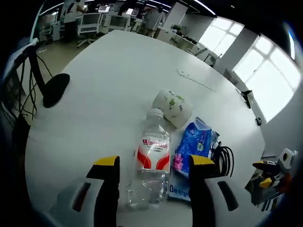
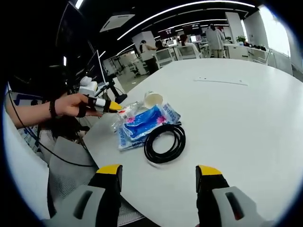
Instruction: Arrange the tabletop items into an orderly group along one side of the table until the central work area is clear of visible clutter.
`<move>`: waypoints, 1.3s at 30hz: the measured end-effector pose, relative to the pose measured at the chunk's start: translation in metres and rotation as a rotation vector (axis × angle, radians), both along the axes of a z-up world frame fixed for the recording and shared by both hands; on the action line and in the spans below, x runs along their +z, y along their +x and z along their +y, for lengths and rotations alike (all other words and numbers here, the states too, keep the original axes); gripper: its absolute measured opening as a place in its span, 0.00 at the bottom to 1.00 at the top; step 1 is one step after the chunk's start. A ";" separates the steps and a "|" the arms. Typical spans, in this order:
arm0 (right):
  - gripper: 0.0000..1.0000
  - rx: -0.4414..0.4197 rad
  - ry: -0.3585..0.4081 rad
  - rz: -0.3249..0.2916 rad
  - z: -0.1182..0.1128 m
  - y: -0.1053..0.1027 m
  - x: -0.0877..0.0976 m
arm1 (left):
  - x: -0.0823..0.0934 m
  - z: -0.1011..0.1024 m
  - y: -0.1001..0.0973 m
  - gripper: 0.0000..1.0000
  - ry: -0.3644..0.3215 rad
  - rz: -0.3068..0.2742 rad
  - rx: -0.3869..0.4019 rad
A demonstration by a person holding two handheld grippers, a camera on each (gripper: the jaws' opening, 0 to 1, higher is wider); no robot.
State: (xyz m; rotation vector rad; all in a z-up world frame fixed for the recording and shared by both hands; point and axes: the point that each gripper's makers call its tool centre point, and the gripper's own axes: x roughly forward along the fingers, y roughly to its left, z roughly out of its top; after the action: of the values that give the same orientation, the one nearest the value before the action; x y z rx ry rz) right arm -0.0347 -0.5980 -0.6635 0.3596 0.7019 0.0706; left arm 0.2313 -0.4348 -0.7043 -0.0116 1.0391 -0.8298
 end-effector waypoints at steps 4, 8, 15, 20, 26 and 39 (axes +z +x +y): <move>0.64 0.001 0.001 0.004 -0.001 0.001 0.000 | -0.003 -0.005 -0.006 0.57 0.021 0.016 0.000; 0.64 0.003 0.007 0.008 0.000 0.002 -0.001 | -0.012 -0.011 -0.001 0.57 0.038 0.036 -0.002; 0.64 0.008 0.016 0.019 0.005 0.002 -0.004 | -0.019 -0.020 0.008 0.56 0.058 0.045 -0.006; 0.64 0.001 0.021 0.015 0.005 0.004 -0.003 | -0.027 -0.025 0.008 0.54 0.066 0.061 -0.006; 0.64 -0.007 0.021 0.015 0.000 0.005 -0.002 | -0.037 -0.026 0.011 0.51 0.097 0.040 -0.029; 0.64 -0.005 0.019 0.018 -0.004 0.006 -0.005 | -0.039 -0.024 0.013 0.42 0.111 0.029 -0.037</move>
State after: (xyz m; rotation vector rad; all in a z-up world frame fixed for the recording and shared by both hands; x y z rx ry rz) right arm -0.0282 -0.6024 -0.6685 0.3807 0.7187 0.0696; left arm 0.2445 -0.4592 -0.7437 0.0902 1.1147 -0.8069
